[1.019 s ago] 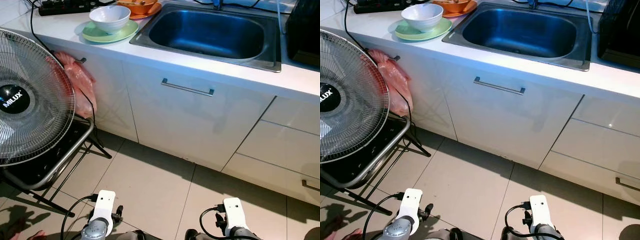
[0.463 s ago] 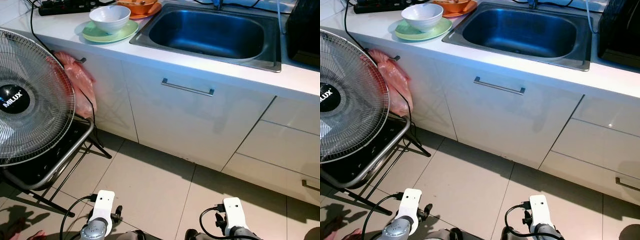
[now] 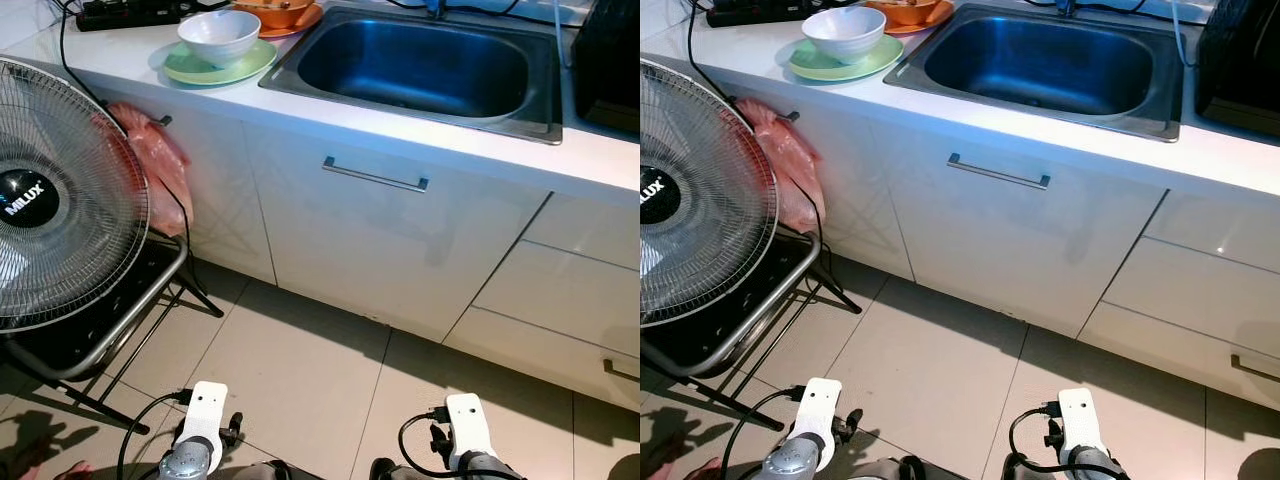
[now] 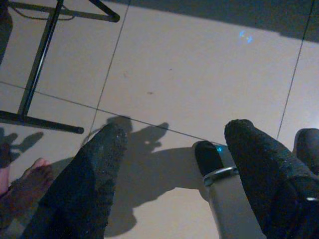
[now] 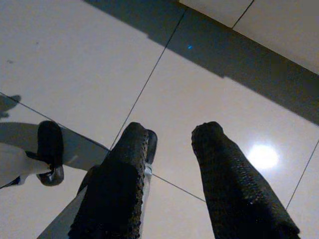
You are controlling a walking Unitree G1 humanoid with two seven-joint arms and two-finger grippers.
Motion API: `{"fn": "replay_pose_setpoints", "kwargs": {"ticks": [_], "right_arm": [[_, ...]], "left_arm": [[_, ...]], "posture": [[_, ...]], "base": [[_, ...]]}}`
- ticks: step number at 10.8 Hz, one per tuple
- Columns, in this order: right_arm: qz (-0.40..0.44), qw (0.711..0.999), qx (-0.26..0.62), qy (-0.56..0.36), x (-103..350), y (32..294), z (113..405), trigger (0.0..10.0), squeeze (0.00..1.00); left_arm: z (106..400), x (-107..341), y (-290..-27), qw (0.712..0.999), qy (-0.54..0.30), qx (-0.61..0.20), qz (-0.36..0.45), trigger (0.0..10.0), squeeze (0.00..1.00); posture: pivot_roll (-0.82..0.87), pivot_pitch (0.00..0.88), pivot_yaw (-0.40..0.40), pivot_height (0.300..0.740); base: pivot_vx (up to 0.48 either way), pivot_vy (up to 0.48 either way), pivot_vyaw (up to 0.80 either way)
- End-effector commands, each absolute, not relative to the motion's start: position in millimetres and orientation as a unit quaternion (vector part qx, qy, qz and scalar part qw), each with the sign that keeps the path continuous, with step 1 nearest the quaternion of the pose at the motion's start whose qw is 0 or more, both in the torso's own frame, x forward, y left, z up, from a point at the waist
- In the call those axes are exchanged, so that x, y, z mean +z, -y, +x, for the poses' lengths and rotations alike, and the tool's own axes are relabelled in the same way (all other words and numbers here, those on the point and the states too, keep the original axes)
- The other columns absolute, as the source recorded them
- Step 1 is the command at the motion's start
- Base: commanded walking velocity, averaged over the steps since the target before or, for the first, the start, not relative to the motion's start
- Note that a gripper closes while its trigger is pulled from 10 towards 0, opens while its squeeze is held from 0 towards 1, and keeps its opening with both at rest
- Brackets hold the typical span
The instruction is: Kitchen organization
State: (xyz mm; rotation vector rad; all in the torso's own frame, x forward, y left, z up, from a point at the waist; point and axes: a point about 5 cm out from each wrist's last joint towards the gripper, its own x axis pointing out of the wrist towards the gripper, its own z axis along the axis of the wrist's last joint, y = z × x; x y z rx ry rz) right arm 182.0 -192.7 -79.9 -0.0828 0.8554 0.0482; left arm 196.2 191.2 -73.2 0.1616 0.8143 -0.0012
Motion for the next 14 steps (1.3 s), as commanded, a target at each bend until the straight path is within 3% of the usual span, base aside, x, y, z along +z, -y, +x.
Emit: {"fn": "replay_pose_setpoints", "kwargs": {"ticks": [1,14], "right_arm": [[-0.035,0.905,0.020,-0.423,-81.9,192.5,179.2,10.0,0.00],[-0.033,0.907,0.018,-0.420,-82.2,192.2,177.8,10.0,0.00]], "left_arm": [[191.7,-75.4,-194.8,0.911,-0.404,0.003,0.080,10.0,0.00],[191.6,-75.5,-195.0,0.910,-0.405,0.004,0.085,10.0,0.00]], "posture": [[-0.03,0.128,0.042,0.740],[-0.05,0.111,0.051,0.740]], "base": [[0.000,0.000,0.00],[0.000,0.000,0.00]]}}
